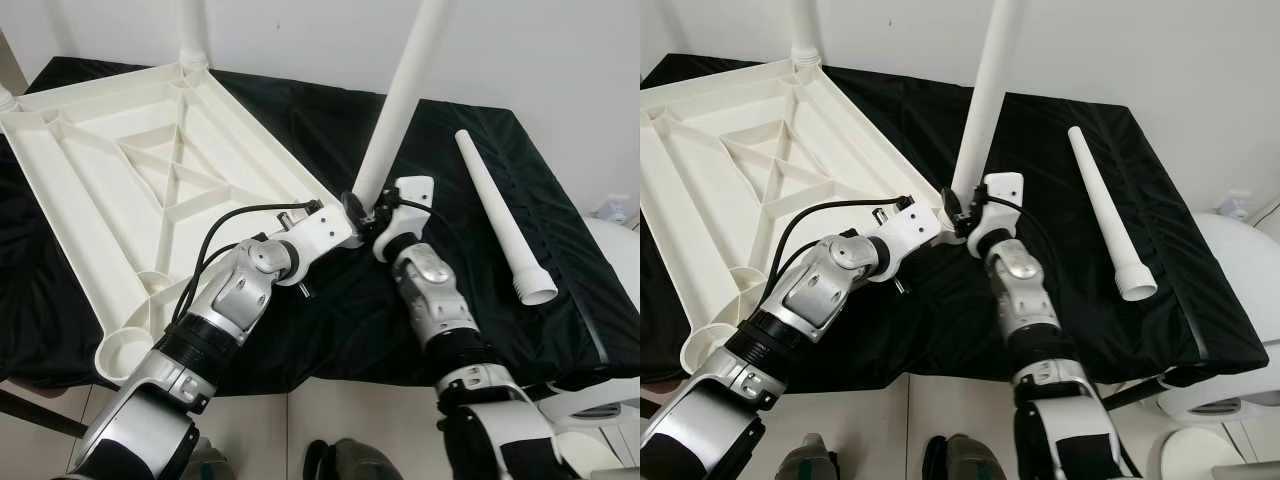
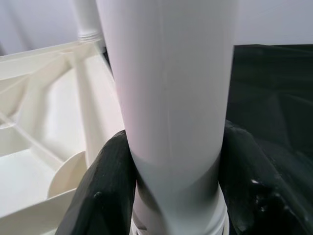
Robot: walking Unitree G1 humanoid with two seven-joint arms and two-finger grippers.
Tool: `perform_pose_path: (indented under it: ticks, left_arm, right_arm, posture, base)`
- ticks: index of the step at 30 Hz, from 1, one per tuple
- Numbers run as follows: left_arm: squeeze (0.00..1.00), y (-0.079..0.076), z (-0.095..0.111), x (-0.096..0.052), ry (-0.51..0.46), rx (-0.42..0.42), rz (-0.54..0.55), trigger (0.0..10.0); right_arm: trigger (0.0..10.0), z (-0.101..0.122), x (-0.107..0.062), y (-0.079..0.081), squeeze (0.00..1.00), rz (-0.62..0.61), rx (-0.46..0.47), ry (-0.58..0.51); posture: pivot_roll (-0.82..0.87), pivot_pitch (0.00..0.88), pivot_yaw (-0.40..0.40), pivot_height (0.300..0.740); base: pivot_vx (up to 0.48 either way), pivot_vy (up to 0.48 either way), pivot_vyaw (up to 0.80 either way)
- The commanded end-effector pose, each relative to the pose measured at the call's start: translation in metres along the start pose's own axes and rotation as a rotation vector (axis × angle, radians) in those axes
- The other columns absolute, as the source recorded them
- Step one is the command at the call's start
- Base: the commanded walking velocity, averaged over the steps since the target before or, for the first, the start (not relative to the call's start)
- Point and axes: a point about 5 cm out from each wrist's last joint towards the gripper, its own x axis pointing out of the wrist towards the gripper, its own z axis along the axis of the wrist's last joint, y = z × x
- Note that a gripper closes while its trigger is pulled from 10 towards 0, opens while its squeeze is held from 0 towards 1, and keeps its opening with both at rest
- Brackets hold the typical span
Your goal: Building children table
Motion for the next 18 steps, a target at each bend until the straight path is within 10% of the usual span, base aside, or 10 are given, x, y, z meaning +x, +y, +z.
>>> perform_pose_path:
  ticks: [1, 18]
  left_arm:
    - [0.00, -0.020, 0.007, 0.006, -0.021, 0.022, -0.087, 10.0]
    - [0.00, -0.021, 0.008, 0.007, -0.022, 0.023, -0.087, 10.0]
  right_arm:
    - [10.0, -0.004, 0.000, 0.003, 0.00, -0.063, -0.001, 0.034]
    - [10.0, 0.001, -0.004, 0.022, 0.00, -0.163, -0.005, 0.029]
  posture:
    - [0.08, 0.011, -0.123, 0.740]
    - [0.08, 0.004, -0.130, 0.740]
  base:
    - [0.000, 0.000, 0.00]
    - [0.000, 0.000, 0.00]
